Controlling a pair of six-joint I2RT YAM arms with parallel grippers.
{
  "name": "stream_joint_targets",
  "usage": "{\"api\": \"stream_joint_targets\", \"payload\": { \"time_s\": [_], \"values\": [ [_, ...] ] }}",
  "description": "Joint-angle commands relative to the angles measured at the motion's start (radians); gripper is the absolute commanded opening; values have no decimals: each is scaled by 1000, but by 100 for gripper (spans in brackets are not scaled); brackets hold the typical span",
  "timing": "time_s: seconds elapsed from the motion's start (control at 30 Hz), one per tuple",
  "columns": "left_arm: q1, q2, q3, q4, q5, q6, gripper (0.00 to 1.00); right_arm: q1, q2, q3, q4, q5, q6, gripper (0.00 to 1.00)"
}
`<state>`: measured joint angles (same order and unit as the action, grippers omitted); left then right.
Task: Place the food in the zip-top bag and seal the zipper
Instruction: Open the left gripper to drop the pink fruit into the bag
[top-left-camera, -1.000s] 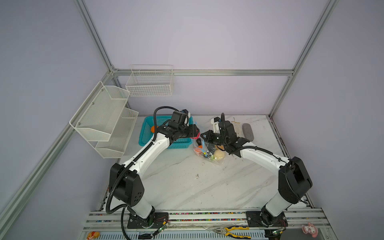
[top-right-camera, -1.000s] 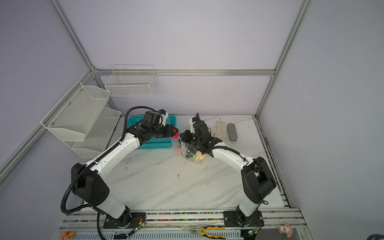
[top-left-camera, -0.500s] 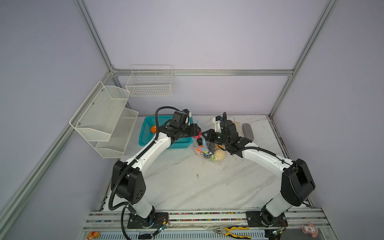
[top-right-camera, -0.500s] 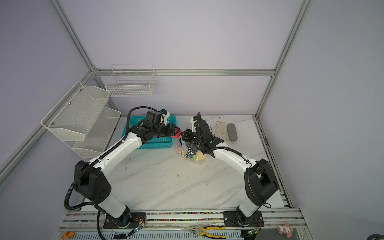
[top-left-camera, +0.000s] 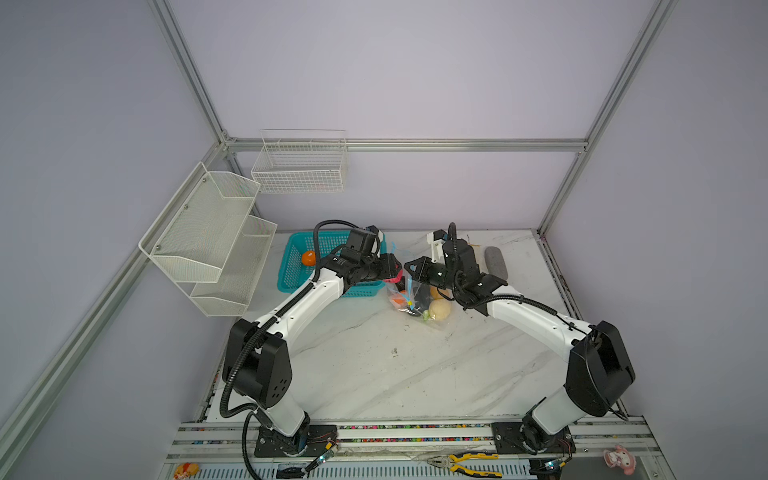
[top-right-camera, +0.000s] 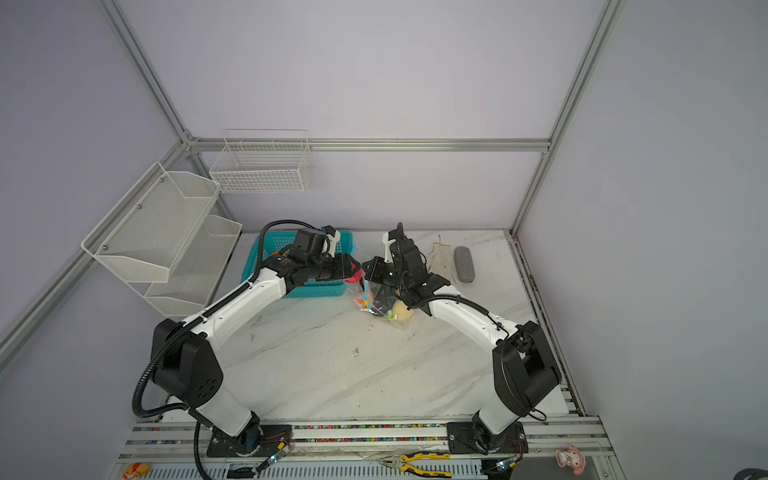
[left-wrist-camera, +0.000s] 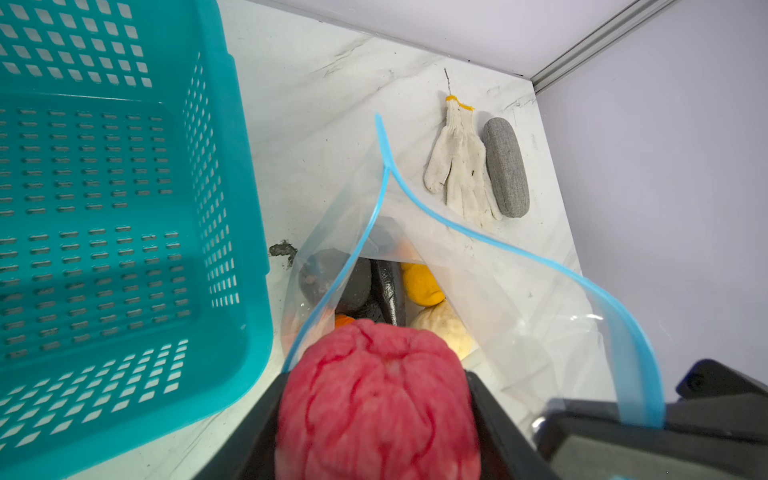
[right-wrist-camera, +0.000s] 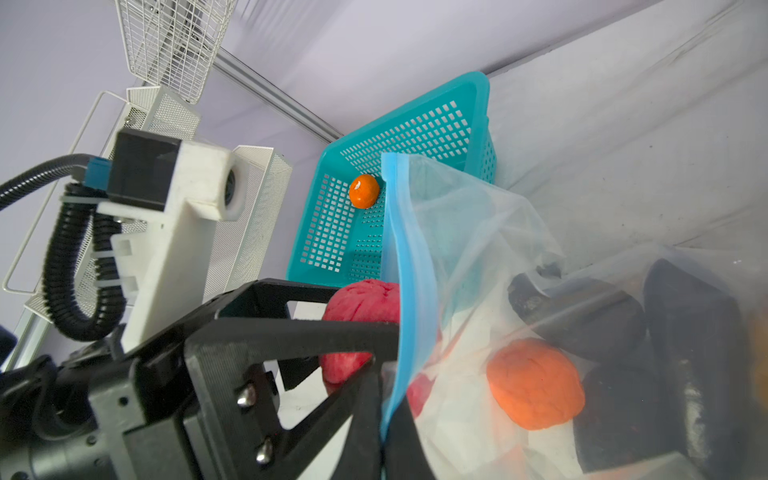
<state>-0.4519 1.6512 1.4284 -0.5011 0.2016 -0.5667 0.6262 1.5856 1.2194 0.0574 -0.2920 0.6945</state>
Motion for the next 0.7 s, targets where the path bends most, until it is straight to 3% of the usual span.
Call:
{"api": "stream_joint_targets", "payload": {
  "time_s": [0.0, 0.67],
  "values": [
    [-4, -14, -27, 42, 1, -23, 56, -5, -34, 22, -5, 14, 8, 0],
    [-31, -2, -29, 62, 4, -94, 59, -5, -27, 12, 8, 7, 9, 0]
  ]
}}
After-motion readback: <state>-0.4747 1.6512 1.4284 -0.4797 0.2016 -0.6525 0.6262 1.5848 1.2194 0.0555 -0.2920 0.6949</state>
